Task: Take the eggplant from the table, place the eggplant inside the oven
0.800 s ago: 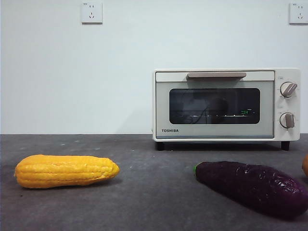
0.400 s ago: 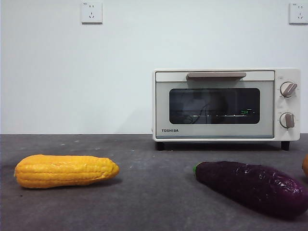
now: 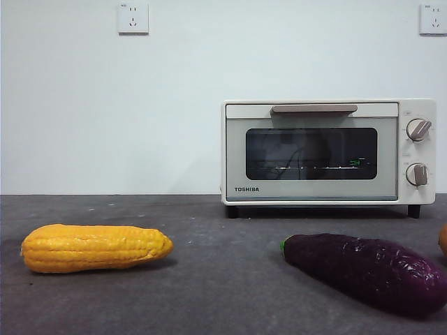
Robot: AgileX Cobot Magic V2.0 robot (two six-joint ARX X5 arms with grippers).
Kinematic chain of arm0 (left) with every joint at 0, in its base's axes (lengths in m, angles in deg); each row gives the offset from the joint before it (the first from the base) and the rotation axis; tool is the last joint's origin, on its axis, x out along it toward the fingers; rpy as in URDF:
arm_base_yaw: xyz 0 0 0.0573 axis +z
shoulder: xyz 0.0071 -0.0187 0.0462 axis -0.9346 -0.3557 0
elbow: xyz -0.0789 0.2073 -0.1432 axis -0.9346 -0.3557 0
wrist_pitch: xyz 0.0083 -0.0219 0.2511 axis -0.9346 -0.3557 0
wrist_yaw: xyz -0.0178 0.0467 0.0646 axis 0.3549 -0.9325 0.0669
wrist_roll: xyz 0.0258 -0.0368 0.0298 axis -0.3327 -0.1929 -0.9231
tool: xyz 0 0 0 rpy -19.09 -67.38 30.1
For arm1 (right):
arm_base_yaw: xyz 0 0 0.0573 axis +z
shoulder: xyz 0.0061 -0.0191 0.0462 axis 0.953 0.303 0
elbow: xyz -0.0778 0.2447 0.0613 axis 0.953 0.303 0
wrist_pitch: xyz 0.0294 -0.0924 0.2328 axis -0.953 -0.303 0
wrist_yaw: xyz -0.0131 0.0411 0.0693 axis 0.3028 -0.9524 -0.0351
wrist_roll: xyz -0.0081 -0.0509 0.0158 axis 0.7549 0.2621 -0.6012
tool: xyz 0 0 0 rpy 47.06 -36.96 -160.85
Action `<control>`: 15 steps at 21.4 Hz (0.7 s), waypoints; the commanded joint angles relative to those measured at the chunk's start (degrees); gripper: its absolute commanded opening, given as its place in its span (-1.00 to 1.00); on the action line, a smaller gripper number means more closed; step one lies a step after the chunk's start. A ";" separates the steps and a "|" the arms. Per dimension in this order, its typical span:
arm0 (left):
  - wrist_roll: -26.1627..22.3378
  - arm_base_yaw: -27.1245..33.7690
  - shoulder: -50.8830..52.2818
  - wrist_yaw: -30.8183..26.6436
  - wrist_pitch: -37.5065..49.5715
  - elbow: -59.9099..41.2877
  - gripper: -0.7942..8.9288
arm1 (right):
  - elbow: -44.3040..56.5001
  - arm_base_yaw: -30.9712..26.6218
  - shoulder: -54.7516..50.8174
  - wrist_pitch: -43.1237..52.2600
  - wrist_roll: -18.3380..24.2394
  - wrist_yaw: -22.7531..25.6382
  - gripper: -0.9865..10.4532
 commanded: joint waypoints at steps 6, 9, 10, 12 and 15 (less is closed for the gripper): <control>-1.51 -1.70 -2.58 0.22 0.70 0.09 -0.85 | -0.07 0.09 0.00 0.46 0.63 -5.57 -0.51; -1.51 -3.41 -4.55 0.22 2.27 0.09 -0.85 | -0.07 0.09 0.00 0.44 0.42 -6.25 -0.06; -1.49 -3.96 -5.22 0.24 3.13 0.09 -0.85 | -0.07 0.09 0.00 0.39 0.37 -6.51 -0.01; -1.49 -5.27 -6.88 0.22 5.57 0.13 -0.85 | -0.07 0.09 0.00 -0.04 0.33 -6.62 0.07; -1.49 -7.17 -10.19 0.04 8.66 0.90 -0.85 | -0.07 0.09 0.00 -1.86 0.35 -6.62 0.07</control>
